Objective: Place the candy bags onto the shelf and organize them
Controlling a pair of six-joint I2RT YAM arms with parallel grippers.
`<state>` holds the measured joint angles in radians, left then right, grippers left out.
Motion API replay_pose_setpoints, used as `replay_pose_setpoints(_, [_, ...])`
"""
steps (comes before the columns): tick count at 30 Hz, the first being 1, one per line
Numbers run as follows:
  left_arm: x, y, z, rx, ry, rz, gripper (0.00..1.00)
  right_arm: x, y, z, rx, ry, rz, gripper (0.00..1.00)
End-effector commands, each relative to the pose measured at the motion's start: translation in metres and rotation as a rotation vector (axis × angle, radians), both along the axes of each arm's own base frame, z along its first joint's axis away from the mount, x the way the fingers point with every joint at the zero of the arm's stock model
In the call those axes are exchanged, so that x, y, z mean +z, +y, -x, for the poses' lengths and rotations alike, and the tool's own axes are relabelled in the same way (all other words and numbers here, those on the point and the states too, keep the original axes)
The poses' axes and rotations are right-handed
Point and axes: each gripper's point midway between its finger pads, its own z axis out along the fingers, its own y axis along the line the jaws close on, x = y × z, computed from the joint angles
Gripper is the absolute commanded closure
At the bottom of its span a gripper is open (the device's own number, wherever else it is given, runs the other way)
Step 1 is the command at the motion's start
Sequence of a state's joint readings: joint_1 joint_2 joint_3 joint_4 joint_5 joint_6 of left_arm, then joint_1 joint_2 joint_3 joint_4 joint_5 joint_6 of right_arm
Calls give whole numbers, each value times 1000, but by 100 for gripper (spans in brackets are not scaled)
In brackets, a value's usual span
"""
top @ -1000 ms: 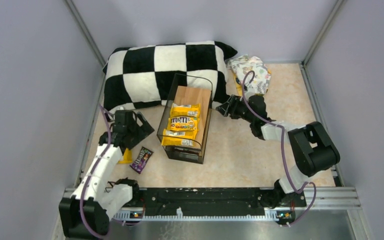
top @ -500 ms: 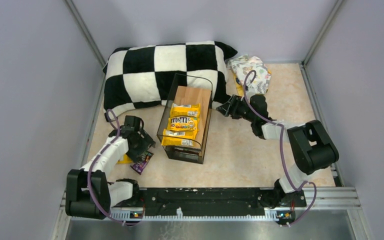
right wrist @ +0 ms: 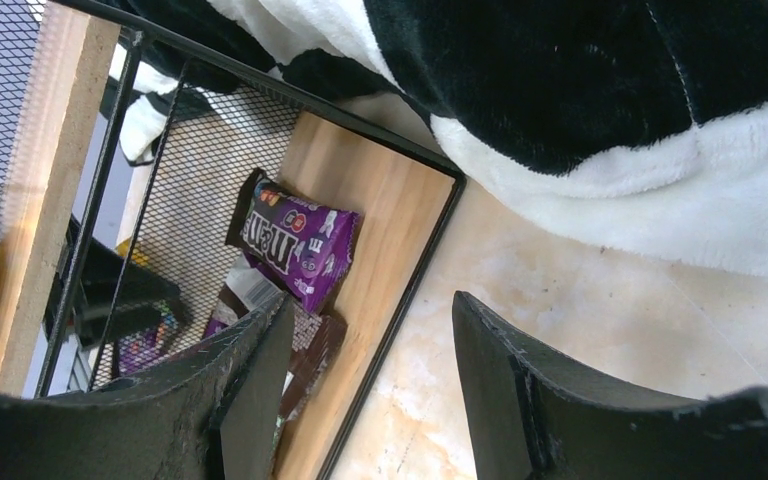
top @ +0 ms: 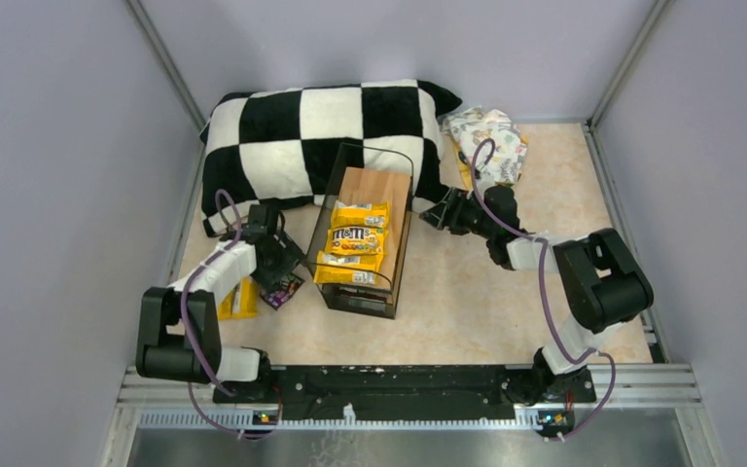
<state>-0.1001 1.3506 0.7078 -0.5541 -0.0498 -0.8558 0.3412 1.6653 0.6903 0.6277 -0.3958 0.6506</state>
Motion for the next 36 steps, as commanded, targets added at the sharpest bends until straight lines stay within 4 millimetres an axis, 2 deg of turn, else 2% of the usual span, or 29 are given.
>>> replay_pose_setpoints(1, [39,-4,-54,-47,-165,-15,17,26,4,-18,9,-80,-36,41])
replay_pose_setpoints(4, [55,3,-51,-66,-170,-56,13,24,5,-18,14,-74,-37,41])
replay_pose_setpoints(6, [61,10,-31,-56,-148,-82,10,24,5,-18,14,-74,-36,41])
replay_pose_setpoints(9, [58,21,5,4,-97,-113,7,24,5,-18,18,-72,-38,41])
replay_pose_setpoints(12, [56,31,35,102,-80,-122,12,24,6,-17,22,-69,-42,41])
replay_pose_setpoints(14, [57,38,47,176,-101,-119,17,24,6,-17,22,-71,-42,41])
replay_pose_setpoints(17, [56,39,52,246,-149,-73,26,24,6,-16,22,-70,-42,41])
replay_pose_setpoints(21, [33,32,63,286,-93,-5,32,25,5,-15,22,-70,-41,41])
replay_pose_setpoints(25, [16,26,64,287,-60,31,39,25,5,-15,21,-73,-41,41])
replay_pose_setpoints(29, [13,36,64,318,-85,-11,48,24,5,-15,21,-69,-40,41])
replay_pose_setpoints(32, [9,38,63,343,-119,-1,59,23,6,-16,25,-68,-42,41])
replay_pose_setpoints(36, [3,35,62,355,-133,29,61,22,6,-16,27,-63,-42,41])
